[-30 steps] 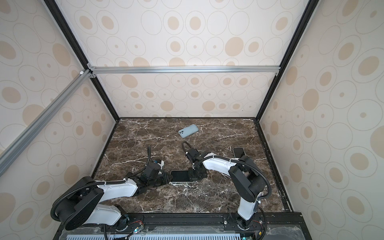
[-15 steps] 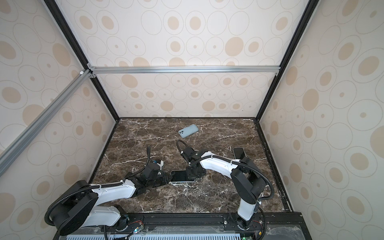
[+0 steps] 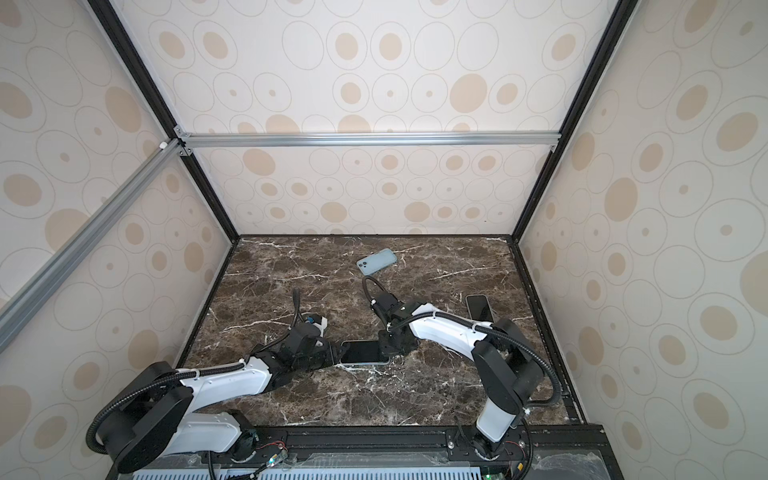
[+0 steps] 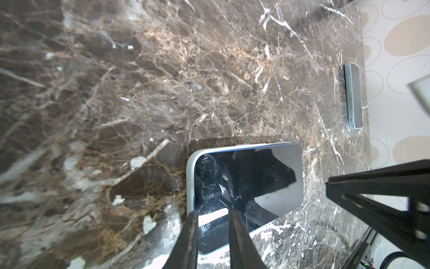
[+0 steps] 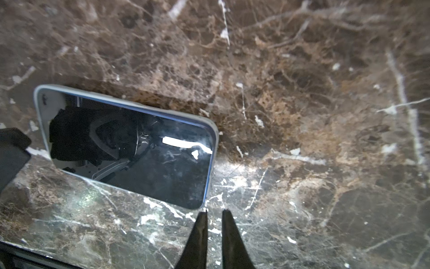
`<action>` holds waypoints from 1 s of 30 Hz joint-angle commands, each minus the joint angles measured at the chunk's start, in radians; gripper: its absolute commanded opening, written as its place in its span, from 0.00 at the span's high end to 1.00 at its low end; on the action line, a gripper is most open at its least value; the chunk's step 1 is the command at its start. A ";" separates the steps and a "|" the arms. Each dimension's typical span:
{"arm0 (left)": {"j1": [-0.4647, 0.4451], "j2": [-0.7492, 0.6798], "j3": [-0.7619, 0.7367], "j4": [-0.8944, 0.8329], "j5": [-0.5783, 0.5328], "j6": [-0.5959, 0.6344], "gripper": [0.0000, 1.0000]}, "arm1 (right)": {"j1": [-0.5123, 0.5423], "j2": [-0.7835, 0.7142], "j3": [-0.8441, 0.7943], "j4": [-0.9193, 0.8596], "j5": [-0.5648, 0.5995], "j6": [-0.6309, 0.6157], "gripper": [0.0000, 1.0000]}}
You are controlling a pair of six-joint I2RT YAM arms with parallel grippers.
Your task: Put the phone into the phone case
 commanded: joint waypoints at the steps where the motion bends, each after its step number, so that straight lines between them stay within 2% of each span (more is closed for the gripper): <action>1: 0.005 0.021 0.025 -0.006 -0.002 0.018 0.76 | -0.017 0.020 -0.030 0.064 -0.067 0.026 0.84; 20: 0.005 0.070 -0.018 0.042 0.035 0.000 0.78 | -0.031 0.095 -0.105 0.162 -0.150 0.041 0.88; 25: 0.005 0.088 -0.039 0.084 0.052 -0.016 0.78 | -0.022 0.156 -0.146 0.180 -0.161 0.036 0.90; 30: 0.004 0.101 -0.055 0.105 0.063 -0.028 0.78 | 0.007 0.247 -0.151 0.155 -0.125 0.009 0.90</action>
